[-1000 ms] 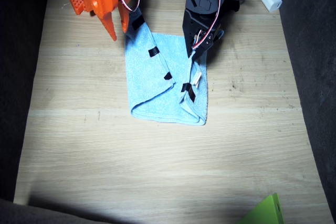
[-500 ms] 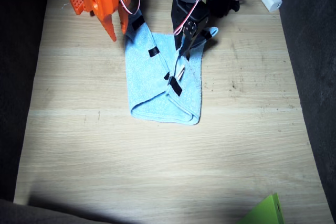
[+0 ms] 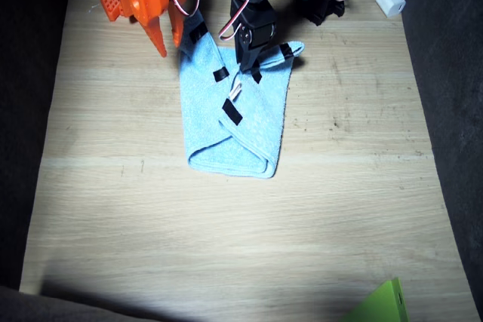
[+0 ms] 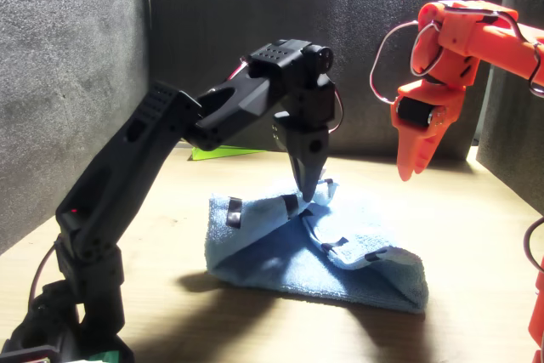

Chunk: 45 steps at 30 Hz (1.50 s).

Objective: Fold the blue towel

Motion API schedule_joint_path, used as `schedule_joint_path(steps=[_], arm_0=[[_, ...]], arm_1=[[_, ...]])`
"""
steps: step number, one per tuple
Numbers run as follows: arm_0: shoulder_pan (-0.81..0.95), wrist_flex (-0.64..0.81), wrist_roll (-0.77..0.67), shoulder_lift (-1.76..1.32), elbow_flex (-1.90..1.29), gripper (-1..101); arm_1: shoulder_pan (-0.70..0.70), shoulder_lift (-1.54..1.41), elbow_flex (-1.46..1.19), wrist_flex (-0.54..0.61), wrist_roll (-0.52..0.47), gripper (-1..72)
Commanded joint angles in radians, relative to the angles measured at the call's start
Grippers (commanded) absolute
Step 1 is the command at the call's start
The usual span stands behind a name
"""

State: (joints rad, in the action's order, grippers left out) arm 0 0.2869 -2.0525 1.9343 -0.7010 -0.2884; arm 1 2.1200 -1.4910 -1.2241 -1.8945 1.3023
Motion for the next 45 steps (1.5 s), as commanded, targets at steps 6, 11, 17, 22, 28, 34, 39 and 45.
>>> schedule_joint_path(steps=[6, 11, 17, 22, 28, 34, 39, 45], arm_0=[[-0.015, -0.012, 0.091, 0.040, 0.155, -1], [-0.044, -0.011, 0.133, 0.098, 0.276, -1], [-0.098, -0.006, 0.183, 0.170, 0.374, -1], [-0.126, -0.006, 0.199, 0.212, 0.397, -1], [-0.155, -0.003, 0.212, 0.264, 0.416, 1], [-0.156, -0.003, 0.221, 0.304, 0.468, 10], [-0.166, 0.000, 0.221, 0.319, 0.522, 18], [-0.189, 0.005, 0.236, 0.337, 0.525, 23]], arm_1=[[0.017, -0.061, -0.012, 0.006, 0.015, 17.5], [0.017, -0.060, -0.012, 0.006, 0.015, 17.5], [0.017, -0.058, -0.012, 0.008, 0.015, 17.5], [0.017, -0.060, -0.012, 0.008, 0.015, 17.4], [0.020, -0.060, -0.012, 0.008, 0.014, 17.4], [0.020, -0.060, -0.012, 0.006, 0.014, 17.3], [0.021, -0.054, -0.012, 0.009, 0.012, 17.3], [0.021, -0.048, -0.012, 0.015, 0.012, 17.2]])
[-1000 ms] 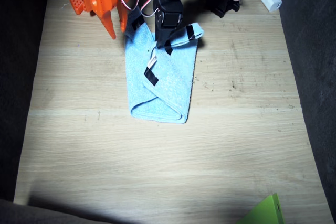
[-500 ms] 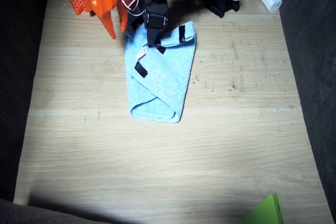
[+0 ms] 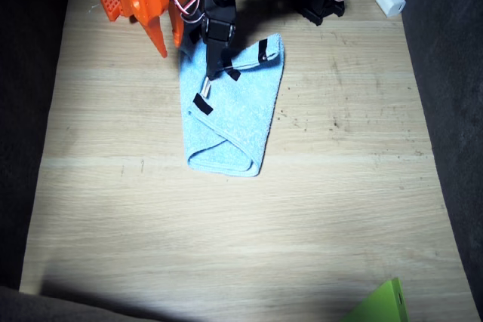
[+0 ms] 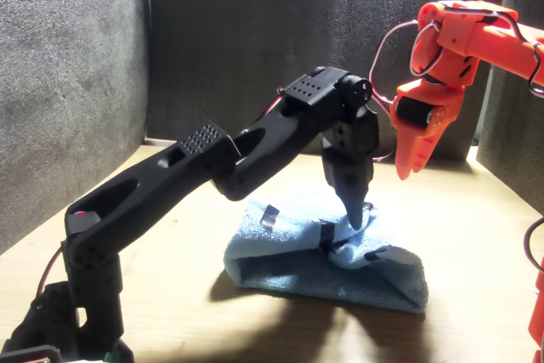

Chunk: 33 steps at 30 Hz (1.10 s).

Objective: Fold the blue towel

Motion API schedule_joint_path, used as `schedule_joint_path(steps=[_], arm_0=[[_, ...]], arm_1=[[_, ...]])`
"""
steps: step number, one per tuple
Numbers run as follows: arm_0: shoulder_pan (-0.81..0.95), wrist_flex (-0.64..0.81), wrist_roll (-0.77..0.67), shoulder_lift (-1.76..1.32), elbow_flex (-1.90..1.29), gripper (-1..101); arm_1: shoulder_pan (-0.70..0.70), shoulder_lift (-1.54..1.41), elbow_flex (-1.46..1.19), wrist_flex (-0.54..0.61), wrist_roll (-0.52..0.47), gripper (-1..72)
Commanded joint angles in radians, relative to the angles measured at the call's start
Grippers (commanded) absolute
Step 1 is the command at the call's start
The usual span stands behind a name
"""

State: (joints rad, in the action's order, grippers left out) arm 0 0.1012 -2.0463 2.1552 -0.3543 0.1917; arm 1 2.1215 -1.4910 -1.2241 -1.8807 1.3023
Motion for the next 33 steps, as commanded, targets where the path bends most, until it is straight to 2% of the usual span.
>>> schedule_joint_path(steps=[1, 14, 33], arm_0=[[-0.008, -0.002, 0.017, -0.005, 0.044, 23], [-0.058, 0.029, 0.043, 0.015, 0.015, 22], [0.084, -0.003, 0.095, -0.224, -0.066, 19]], arm_1=[[0.018, -0.048, -0.012, 0.002, 0.012, 17.2], [0.009, -0.049, -0.012, 0.003, 0.012, 17.1], [-0.014, -0.043, 0.009, -0.006, 0.015, 16.8]])
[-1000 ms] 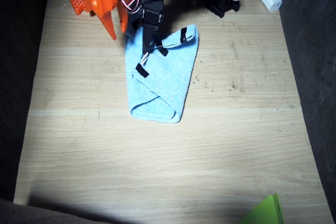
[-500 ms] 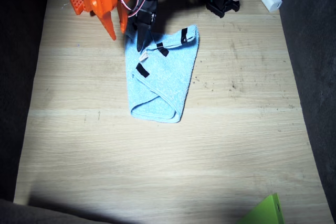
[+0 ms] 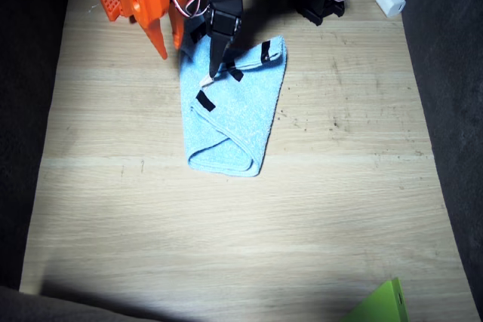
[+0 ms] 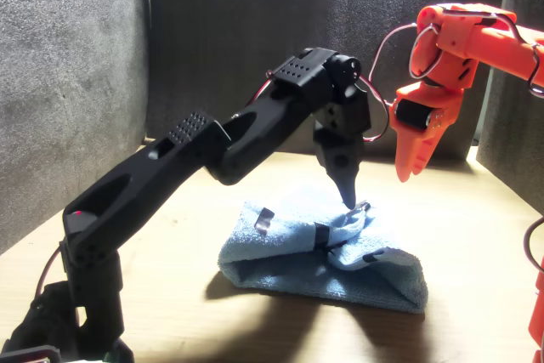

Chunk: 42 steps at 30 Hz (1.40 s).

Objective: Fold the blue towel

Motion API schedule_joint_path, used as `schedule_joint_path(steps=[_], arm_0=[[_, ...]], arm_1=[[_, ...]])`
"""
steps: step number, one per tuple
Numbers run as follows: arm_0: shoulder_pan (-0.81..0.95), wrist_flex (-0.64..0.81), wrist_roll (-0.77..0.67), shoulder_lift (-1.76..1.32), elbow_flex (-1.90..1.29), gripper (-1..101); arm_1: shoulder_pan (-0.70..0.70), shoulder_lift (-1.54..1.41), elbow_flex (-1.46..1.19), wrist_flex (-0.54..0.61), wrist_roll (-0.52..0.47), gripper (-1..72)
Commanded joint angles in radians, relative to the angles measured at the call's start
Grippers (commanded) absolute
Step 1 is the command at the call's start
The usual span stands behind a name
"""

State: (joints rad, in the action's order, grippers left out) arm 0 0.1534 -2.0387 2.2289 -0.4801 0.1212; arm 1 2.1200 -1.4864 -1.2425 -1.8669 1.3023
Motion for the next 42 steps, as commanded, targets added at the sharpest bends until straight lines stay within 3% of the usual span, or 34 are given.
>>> schedule_joint_path(steps=[1, 6, 8, 9, 10, 17, 25, 29, 34, 38, 42], arm_0=[[0.043, -0.012, 0.021, -0.118, -0.005, 19], [0.187, -0.021, -0.028, -0.319, -0.190, 16], [0.287, -0.023, -0.080, -0.417, -0.305, 9], [0.336, -0.023, -0.103, -0.463, -0.365, 5], [0.383, -0.023, -0.130, -0.506, -0.426, 0], [0.634, 0.009, -0.345, -0.807, -0.848, 0], [0.836, 0.281, -0.592, -1.177, -1.471, 0], [0.919, 0.330, -0.601, -1.330, -1.657, 0], [1.014, 0.391, -0.614, -1.545, -1.798, 0], [1.054, 0.460, -0.632, -1.790, -1.991, 0], [1.103, 0.517, -0.583, -2.166, -2.260, 0]], arm_1=[[-0.023, -0.058, 0.037, -0.028, 0.017, 16.6], [-0.130, -0.144, 0.103, -0.066, 0.025, 11.9], [-0.210, -0.195, 0.110, -0.072, 0.023, 0.6], [-0.252, -0.219, 0.103, -0.072, 0.023, -0.1], [-0.290, -0.241, 0.086, -0.074, 0.015, -0.1], [-0.390, -0.448, -0.175, -0.034, -0.005, -0.1], [-0.517, -0.508, -0.333, 0.034, 0.006, -0.1], [-0.586, -0.577, -0.336, 0.003, -0.020, -0.1], [-0.571, -0.707, -0.350, -0.031, -0.035, -0.1], [-0.549, -0.830, -0.391, -0.005, -0.046, -0.1], [-0.541, -1.015, -0.535, 0.094, -0.080, -0.1]])
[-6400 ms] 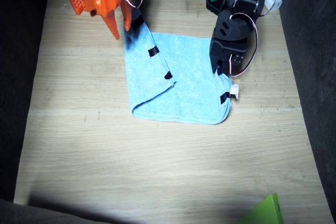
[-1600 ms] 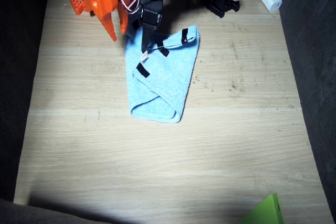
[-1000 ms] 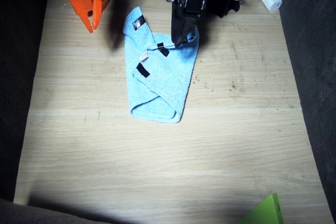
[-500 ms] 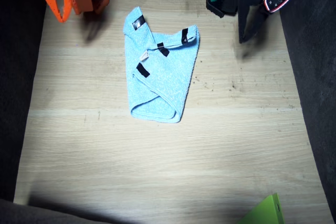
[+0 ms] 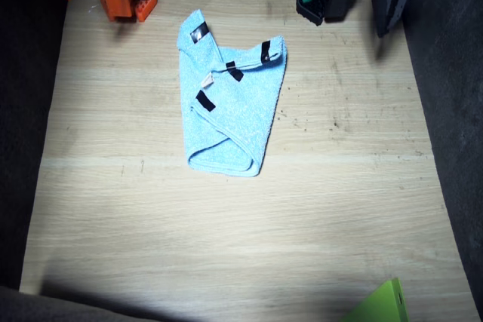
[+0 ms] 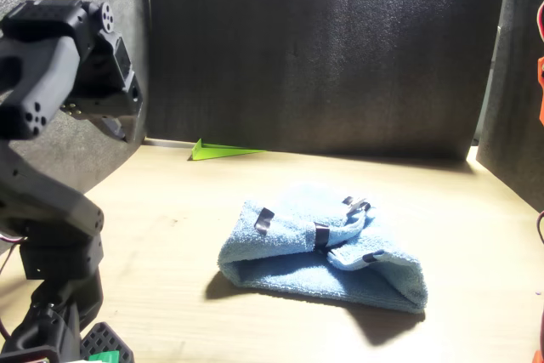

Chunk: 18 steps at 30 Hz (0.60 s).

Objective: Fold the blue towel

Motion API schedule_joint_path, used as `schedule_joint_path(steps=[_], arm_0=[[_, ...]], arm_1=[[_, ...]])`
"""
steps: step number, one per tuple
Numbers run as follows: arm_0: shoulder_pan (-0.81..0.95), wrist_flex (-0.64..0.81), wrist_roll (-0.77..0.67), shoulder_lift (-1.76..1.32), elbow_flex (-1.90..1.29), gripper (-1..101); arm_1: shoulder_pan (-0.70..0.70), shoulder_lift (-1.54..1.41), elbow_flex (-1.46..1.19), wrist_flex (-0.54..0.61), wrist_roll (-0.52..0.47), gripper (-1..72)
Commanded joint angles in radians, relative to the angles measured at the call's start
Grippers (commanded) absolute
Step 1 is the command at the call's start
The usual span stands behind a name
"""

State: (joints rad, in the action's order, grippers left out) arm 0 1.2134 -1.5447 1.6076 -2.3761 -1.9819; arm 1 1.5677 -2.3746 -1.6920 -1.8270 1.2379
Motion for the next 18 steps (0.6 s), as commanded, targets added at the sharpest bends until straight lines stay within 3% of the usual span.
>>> schedule_joint_path(steps=[1, 8, 13, 18], arm_0=[[0.057, 0.028, 0.057, -0.367, -0.216, 0], [0.149, 0.009, 0.138, -0.799, -0.476, 0], [0.155, 0.015, 0.121, -0.798, -0.491, 0], [0.153, 0.011, 0.091, -0.798, -0.571, 1]], arm_1=[[0.012, -0.170, -0.140, 0.081, -0.020, -0.1], [-0.078, -0.385, -0.390, 0.267, -0.026, 5.6], [-0.143, -0.485, -0.565, 0.360, -0.008, 10.5], [-0.189, -0.669, -0.877, 0.434, -0.097, 8.1]])
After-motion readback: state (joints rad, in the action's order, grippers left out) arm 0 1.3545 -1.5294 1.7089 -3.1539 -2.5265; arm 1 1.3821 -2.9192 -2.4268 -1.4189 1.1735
